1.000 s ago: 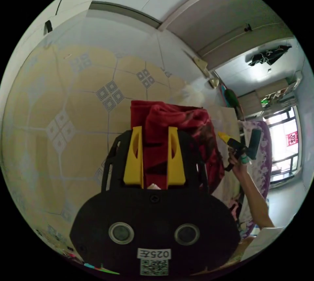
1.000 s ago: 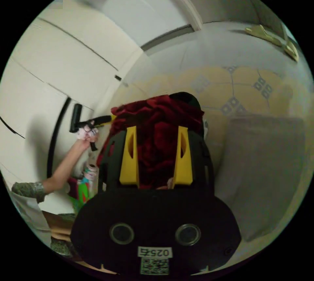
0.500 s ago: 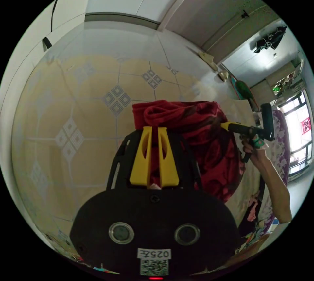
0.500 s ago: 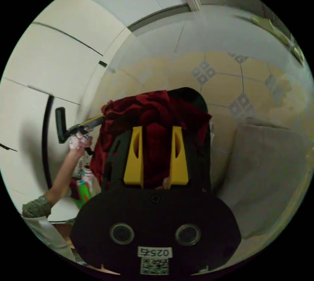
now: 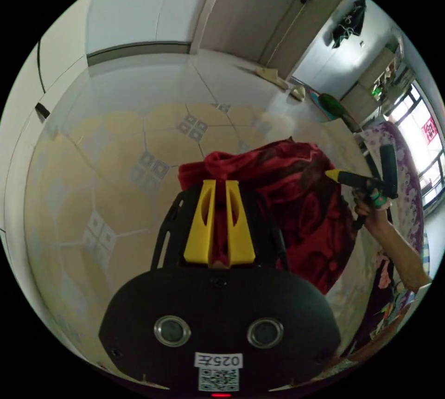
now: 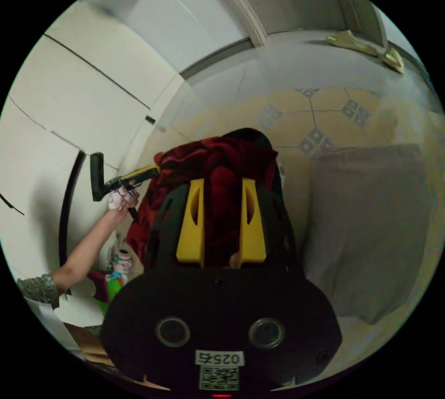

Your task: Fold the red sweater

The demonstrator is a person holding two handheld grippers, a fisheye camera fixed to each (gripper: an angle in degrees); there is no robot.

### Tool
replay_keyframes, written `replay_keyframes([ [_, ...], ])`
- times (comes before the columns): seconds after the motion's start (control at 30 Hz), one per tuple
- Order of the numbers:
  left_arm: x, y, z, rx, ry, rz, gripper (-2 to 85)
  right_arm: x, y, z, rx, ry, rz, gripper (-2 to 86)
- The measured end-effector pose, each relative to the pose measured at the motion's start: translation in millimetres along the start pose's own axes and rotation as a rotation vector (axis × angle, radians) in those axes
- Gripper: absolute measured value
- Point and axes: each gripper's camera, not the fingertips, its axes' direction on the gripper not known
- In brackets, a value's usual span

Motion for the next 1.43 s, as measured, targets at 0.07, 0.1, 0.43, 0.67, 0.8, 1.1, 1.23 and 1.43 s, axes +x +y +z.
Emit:
replay_keyframes([
  [0.07,-12,25,-2,0.049,-0.013,-0.108,1.7,-32,22,-57,0.111,-0.02,-0.075,11.7],
  [0.1,-14,34,-5,0.074,-0.02,-0.147,1.6,-42,29,-70,0.122,-0.029,-0.104,11.3],
  [0.43,59,193,175,-0.136,-0.111,0.088,-1.0,-183,162,-103,-0.076,0.395,-0.296,-0.4],
  [0.67,82,314,140,0.546,0.054,0.157,-0.8,-313,250,-377,0.396,0.433,-0.495,-0.9],
  [0.8,172,405,105,0.977,-0.053,0.397,-0.5,-417,372,-579,0.759,0.692,-0.658,-0.5],
  [1.1,350,551,212,1.412,0.576,0.751,4.9,-603,767,-827,1.25,1.559,-0.166,7.5],
  [1.23,468,561,311,0.976,1.198,0.907,7.9,-633,903,-873,1.192,1.793,0.32,10.2],
  [1.43,688,627,457,0.246,1.428,1.141,11.8,-617,1077,-967,1.322,1.775,0.8,13.9],
])
